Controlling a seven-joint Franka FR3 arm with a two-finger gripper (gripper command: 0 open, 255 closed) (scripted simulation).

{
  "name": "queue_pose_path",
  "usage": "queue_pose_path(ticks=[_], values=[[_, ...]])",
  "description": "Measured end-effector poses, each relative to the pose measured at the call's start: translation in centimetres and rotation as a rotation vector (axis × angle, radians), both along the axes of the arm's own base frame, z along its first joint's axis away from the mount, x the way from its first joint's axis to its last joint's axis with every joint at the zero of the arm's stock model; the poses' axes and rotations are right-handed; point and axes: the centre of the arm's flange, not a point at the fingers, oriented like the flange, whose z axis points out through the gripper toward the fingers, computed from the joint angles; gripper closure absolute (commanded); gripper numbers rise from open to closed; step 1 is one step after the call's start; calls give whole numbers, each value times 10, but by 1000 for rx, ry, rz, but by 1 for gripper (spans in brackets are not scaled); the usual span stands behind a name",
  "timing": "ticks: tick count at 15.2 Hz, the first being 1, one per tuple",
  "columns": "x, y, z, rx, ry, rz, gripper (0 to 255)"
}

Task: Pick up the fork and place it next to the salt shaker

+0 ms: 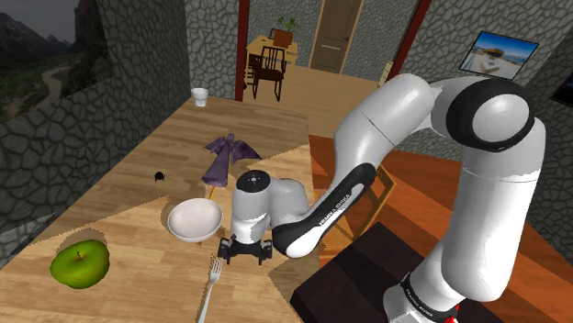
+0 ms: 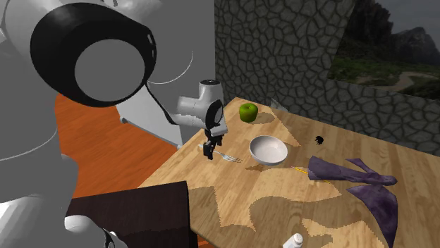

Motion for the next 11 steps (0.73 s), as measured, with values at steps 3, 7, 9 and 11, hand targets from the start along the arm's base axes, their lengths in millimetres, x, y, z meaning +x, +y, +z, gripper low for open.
queue_pose_path(ticks=[3, 7, 9, 11], values=[[17, 25, -28, 2, -13, -43, 0], [42, 52, -63, 4, -30, -99, 0], [51, 65, -77, 4, -35, -119, 0], [54, 69, -88, 4, -37, -125, 0]])
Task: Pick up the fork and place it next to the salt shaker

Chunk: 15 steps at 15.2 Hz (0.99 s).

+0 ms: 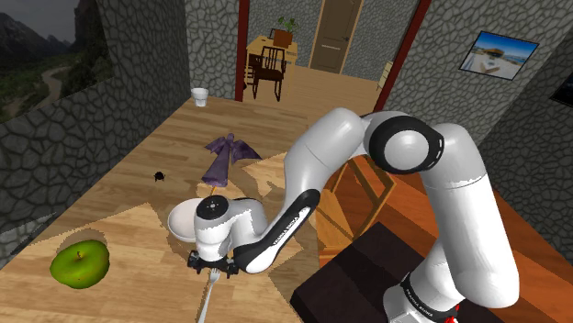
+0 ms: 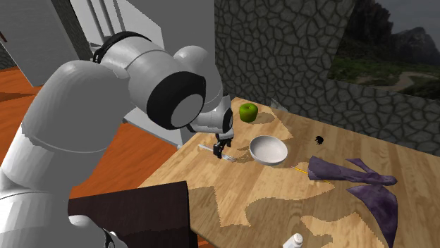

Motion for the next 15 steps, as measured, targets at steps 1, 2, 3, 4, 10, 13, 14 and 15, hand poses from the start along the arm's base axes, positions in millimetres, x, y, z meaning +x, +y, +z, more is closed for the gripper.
queue_pose_path(ticks=[1, 2, 3, 4, 10, 13, 14, 15], values=[[0, -1, -6, 0, 0, -1, 0], [0, 0, -11, 0, 0, -2, 0], [1, 0, -16, 0, -1, -2, 0], [0, -2, -21, 0, -1, -2, 0], [2, -1, -29, 0, -1, -2, 0], [2, -1, -29, 0, -2, -2, 255], [2, -1, -28, -4, -1, -1, 255], [2, -1, -28, -3, -1, -1, 255]])
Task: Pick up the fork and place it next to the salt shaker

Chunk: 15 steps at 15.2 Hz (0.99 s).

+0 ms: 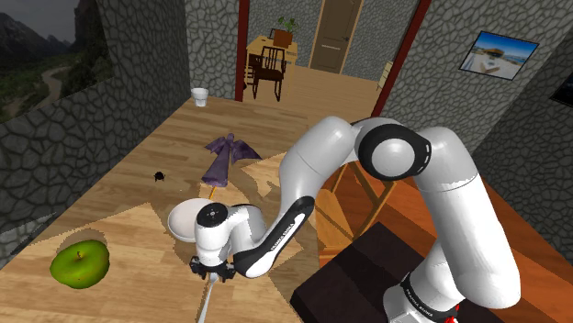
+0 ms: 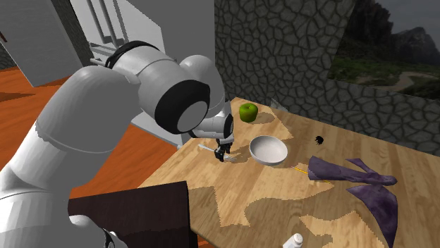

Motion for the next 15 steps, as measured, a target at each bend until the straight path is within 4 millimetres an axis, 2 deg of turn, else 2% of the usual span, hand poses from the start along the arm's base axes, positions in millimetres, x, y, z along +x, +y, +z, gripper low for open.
queue_pose_path(ticks=[8, 15], values=[[-1, 0, 2, -1, 1, 0, 255], [1, 0, 36, 3, 0, -1, 255]])
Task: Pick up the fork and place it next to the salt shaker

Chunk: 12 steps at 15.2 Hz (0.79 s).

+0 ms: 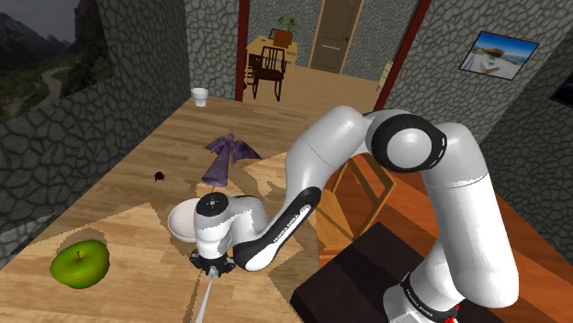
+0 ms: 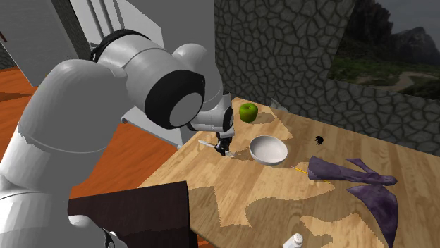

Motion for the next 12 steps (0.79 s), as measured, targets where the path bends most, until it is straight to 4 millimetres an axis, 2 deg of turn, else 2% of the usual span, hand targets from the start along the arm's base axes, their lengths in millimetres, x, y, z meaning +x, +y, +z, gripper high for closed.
queue_pose_path(ticks=[12], values=[[-1, -1, 63, 0, 0, 0, 255]])
